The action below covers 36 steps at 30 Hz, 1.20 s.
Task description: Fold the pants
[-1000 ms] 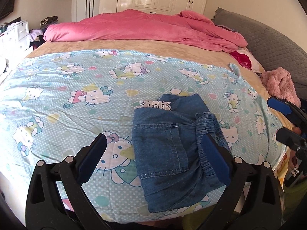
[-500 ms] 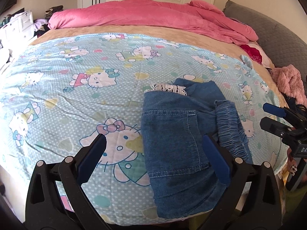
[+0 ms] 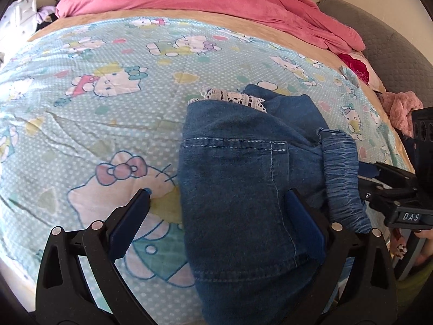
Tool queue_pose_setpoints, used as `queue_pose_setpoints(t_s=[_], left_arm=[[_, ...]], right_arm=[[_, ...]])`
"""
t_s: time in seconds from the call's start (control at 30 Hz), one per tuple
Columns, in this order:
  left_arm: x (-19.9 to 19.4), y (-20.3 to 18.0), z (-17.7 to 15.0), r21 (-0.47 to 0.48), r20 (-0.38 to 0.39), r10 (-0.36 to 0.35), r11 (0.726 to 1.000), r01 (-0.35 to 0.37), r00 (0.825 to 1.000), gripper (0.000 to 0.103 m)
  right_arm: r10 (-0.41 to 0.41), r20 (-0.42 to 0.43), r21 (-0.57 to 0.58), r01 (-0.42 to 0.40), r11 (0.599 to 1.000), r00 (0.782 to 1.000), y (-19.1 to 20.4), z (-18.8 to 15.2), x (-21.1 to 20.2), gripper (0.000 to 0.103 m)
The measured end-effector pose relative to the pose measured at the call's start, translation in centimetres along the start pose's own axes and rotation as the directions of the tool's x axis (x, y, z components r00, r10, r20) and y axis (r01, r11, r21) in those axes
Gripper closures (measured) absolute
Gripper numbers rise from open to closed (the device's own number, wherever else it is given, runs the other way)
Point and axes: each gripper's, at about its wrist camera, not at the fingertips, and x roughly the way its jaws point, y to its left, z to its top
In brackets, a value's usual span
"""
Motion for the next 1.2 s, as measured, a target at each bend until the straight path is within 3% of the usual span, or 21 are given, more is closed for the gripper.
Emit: queue_pose_setpoints(t_s=[0.13, 0.2, 0.27, 0.3, 0.33, 0.4, 0.67, 1.2], left_arm=[[0.5, -0.7, 0.3, 0.006, 0.008, -0.031, 1.0, 0.031, 1.0, 0.016], [0.7, -1.0, 0.3, 0.014, 0.003, -0.044, 0.999, 0.044, 0.999, 0.029], [0.8, -1.4, 0.3, 0.023, 0.002, -0.038, 0.999, 0.038, 0.999, 0.034], [0.7, -1.5, 0.4, 0.026, 0.005, -0.04, 0.999, 0.04, 0.999, 0.039], [0.6, -1.6, 0.5, 0.026, 0.01, -0.041, 0.999, 0.041, 0.999, 0.04], [0.4, -2.0, 0.8, 0.038, 0.017, -0.031, 0.999, 0.031, 0.999, 0.045], [-0.4, -1.7, 2.9, 0.01, 0.049, -0.052, 0.999, 0.051, 0.997, 0.051], [0.0, -1.4, 8.8, 0.028, 0.142, -0.019, 0.999, 0.015, 0.99, 0.052]], right_arm=[[0.033, 0.009, 0.002, -0.033, 0.999, 0.999, -0.2, 0.6, 1.0, 0.027], [0.034, 0.017, -0.012, -0.033, 0.999, 0.999, -0.2, 0.8, 1.2, 0.028], [0.037, 0.021, -0.037, -0.036, 0.999, 0.999, 0.1, 1.0, 1.3, 0.043], [0.072, 0.025, -0.054, -0.071, 0.996, 0.997, 0.3, 1.2, 1.3, 0.07], [0.095, 0.025, -0.057, -0.093, 0.994, 0.995, 0.5, 1.3, 1.2, 0.078], [0.092, 0.043, -0.071, -0.088, 0.994, 0.995, 0.9, 1.6, 0.8, 0.082], [0.122, 0.134, -0.126, -0.105, 0.986, 0.983, 2.0, 4.0, -0.6, 0.084], [0.049, 0.196, -0.153, -0.019, 0.988, 0.979, 1.5, 9.7, 0.4, 0.082]])
